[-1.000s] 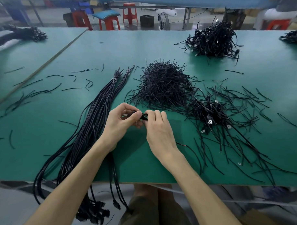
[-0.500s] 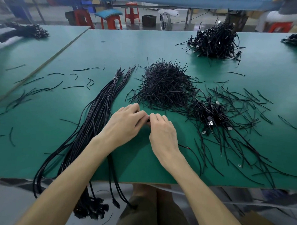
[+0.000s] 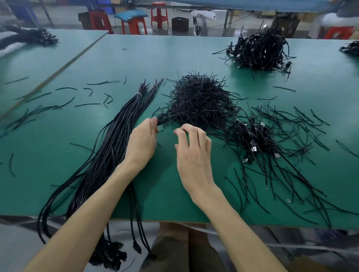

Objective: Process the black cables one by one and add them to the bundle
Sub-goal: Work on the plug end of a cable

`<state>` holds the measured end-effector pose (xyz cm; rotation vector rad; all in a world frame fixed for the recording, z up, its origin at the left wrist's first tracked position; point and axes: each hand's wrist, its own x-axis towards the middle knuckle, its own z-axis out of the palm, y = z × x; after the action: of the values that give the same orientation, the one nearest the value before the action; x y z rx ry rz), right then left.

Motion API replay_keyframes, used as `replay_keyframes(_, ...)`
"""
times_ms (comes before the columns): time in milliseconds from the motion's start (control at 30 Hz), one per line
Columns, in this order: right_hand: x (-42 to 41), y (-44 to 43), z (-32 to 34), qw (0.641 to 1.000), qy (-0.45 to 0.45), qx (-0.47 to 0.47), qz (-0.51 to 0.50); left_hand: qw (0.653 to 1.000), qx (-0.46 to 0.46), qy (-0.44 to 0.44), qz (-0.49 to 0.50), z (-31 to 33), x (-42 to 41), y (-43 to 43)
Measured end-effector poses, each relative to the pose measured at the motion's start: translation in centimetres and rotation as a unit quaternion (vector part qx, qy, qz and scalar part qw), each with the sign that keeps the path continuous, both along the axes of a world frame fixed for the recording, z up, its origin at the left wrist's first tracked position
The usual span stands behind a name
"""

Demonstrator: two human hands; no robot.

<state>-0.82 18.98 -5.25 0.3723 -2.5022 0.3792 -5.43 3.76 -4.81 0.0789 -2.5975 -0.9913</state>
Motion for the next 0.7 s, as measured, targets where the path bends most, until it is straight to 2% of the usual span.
replay_keyframes(67, -0.1, 0.0, 0.1, 0.999, -0.022, -0.017, -0.028, 0.993, 0.114, 0.007, 0.025, -0.3, -0.4, -0.6)
replay_keyframes(133, -0.4, 0.2, 0.2, 0.992, -0.088, -0.053, -0.073, 0.99, 0.137, 0.018, 0.027, -0.5, -0.4, -0.9)
replay_keyframes(233, -0.9, 0.7, -0.1, 0.973, -0.175, -0.061, -0.136, 0.993, 0.116, 0.007, 0.02, -0.6, -0.3, -0.6)
replay_keyframes(433, -0.8, 0.7, -0.2, 0.978, -0.165, -0.037, -0.122, 0.999, 0.046, -0.017, 0.003, -0.6, 0.3, 0.0)
replay_keyframes(700, -1.0, 1.1, -0.1, 0.97, -0.183, -0.131, -0.09, 0.998, 0.049, -0.024, 0.005, -0.5, 0.4, 0.1)
